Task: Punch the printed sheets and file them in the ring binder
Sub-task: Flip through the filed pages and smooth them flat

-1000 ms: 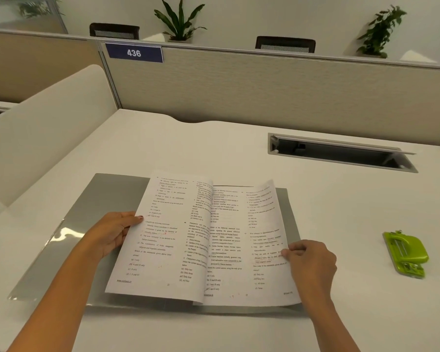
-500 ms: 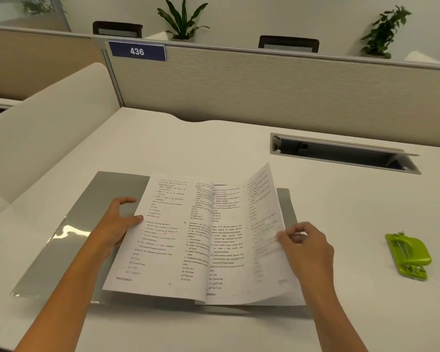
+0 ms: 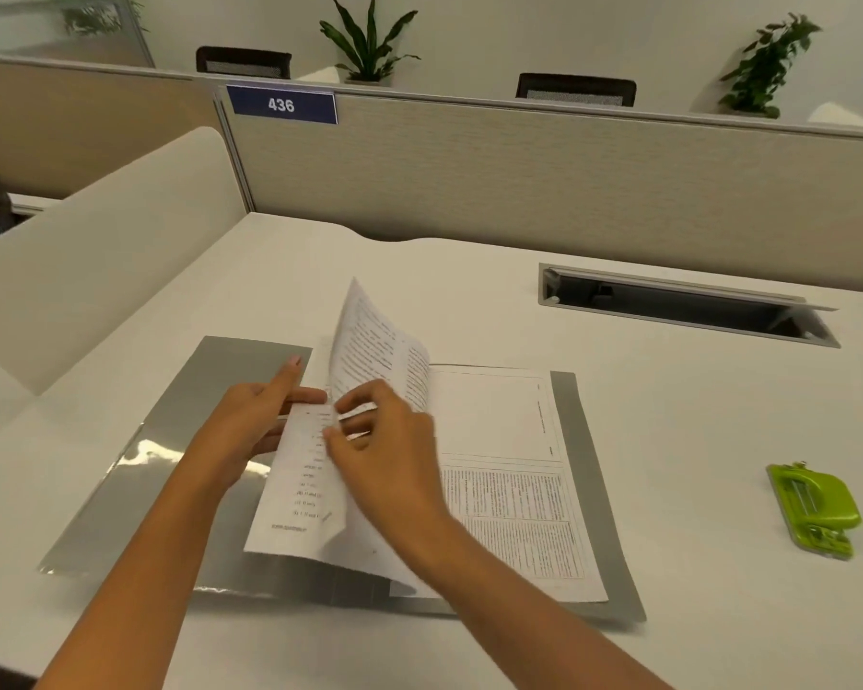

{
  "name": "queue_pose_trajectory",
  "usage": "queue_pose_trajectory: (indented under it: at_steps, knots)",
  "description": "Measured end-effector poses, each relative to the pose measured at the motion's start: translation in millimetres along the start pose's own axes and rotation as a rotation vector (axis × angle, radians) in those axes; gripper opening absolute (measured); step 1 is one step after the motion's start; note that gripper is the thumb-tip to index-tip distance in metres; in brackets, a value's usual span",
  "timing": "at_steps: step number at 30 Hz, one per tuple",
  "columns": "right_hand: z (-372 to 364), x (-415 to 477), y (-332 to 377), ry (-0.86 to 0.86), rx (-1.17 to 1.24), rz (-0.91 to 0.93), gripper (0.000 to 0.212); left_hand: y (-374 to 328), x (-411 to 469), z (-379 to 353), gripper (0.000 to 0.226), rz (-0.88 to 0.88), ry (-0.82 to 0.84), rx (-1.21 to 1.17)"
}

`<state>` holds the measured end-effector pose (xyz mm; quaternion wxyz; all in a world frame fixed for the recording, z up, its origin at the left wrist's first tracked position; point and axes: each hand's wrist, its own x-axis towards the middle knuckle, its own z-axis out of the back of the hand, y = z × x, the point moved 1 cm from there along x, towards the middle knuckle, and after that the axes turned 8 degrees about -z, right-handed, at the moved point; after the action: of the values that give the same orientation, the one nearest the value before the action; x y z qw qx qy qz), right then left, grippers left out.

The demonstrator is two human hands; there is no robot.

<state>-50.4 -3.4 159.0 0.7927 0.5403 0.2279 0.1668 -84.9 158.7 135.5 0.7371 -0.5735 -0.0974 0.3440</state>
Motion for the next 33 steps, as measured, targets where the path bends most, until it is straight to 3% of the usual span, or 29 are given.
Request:
queue_pose_trajectory:
  at_steps: [4, 10, 15, 20, 24, 27, 33]
  knots:
    - [-27, -4, -10, 0.043, -0.075, 0.037, 0.025, -5, -5, -1, 0.064, 0.033, 0.009, 0.059]
    - [-27, -5, -21, 0.062, -0.121, 0.093, 0.032, 8, 4, -1, 0.027, 0.03, 0.013, 0.094]
    - [5, -1, -45, -0.048, -0.103, 0.08, 0.018, 19, 8, 12, 0.023, 0.077, 0.026, -0.01]
    - [50, -2, -96, -0.289, -0.202, -0.143, 0.022, 30, 10, 20, 0.021, 0.094, 0.059, -0.122]
    - [80, -3, -136, -0.486, -0.516, -0.335, 0.024, 40, 12, 19, 0.017, 0.11, 0.048, -0.175]
    - [91, -6, -144, -0.528, -0.752, -0.509, 0.034, 49, 17, 20, 0.021, 0.122, 0.029, -0.18]
    - [97, -3, -144, -0.508, -0.816, -0.621, 0.057, 69, 28, 24, 0.031, 0.18, 0.032, -0.209]
